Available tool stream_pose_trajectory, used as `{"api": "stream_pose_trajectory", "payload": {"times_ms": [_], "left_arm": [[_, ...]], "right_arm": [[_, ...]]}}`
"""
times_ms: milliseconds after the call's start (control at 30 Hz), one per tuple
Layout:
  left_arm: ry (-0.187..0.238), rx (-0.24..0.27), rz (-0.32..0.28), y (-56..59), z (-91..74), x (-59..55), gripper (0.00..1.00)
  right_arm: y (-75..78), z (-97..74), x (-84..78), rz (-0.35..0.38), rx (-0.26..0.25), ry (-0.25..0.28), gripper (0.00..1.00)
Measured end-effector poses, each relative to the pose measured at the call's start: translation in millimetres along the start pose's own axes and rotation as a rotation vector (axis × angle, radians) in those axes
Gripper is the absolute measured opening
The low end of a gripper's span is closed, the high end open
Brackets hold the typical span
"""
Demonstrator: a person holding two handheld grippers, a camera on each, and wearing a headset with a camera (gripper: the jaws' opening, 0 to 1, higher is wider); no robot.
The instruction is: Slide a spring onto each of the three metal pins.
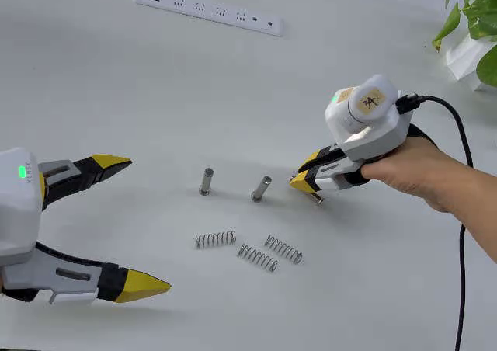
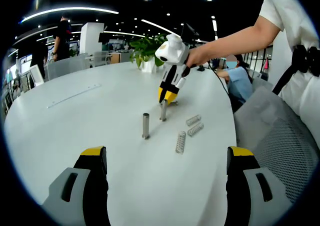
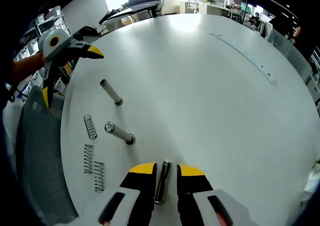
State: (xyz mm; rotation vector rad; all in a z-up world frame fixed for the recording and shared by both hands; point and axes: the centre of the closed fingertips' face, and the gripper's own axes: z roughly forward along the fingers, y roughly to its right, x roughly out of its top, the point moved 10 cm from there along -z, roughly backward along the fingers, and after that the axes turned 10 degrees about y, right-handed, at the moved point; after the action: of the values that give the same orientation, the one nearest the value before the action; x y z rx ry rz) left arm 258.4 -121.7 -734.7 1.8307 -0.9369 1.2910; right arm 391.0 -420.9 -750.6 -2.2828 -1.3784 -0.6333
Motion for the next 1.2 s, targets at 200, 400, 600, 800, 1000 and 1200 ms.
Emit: {"api": "stream_pose_trajectory", "payload": {"times_ms": [200,400,600,800,1000,1200], "left_arm": [[0.003,0.002,-0.006,0.4,0.1,-0.6,0.99],[0.003,0.002,-0.009,0.2,-0.2,-1.2,0.99],[0.005,0.003,-0.009,-0.3,0.0,-1.4,0.99],[0.007,0.004,-0.014,0.1,0.6,-1.9,0.99],[0.006,-0.001,-0.016,1.0,1.2,-2.3,0.98],[0.005,-0.002,-0.015,1.4,1.9,-2.6,0.98]], "right_arm": [[-0.2,1.0,0.8,0.003,0.006,-0.015,0.11],[-1.5,5.0,0.2,0.003,0.012,-0.031,0.09],[-2.4,5.7,0.1,-0.001,0.011,-0.040,0.07],[-3.4,6.0,0.4,0.000,0.007,-0.042,0.06],[-3.7,5.7,-0.5,0.020,0.002,-0.044,0.05],[-3.7,5.7,-2.1,0.020,0.005,-0.044,0.05]]}}
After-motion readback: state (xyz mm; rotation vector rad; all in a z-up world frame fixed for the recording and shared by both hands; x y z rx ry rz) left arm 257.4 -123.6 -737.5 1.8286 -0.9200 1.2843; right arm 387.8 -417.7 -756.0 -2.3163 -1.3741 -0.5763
